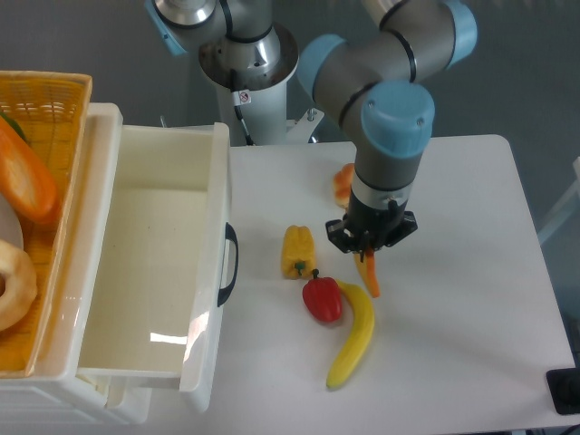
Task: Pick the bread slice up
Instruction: 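Hold the bread slice raised above the table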
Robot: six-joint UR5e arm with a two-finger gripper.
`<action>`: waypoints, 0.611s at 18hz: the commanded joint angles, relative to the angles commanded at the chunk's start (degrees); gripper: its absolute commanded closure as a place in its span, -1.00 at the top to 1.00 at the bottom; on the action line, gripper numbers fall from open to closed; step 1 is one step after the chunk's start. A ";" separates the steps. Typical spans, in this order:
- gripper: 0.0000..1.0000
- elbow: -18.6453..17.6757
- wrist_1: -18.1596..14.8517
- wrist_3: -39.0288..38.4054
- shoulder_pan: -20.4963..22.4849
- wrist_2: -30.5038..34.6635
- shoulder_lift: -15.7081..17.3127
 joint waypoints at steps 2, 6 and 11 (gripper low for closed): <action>-1.00 0.17 -0.09 3.96 -0.78 -0.44 0.27; -1.00 -0.61 -0.26 11.51 -2.46 0.86 0.27; -1.00 -0.88 -2.11 18.74 -3.24 1.49 0.45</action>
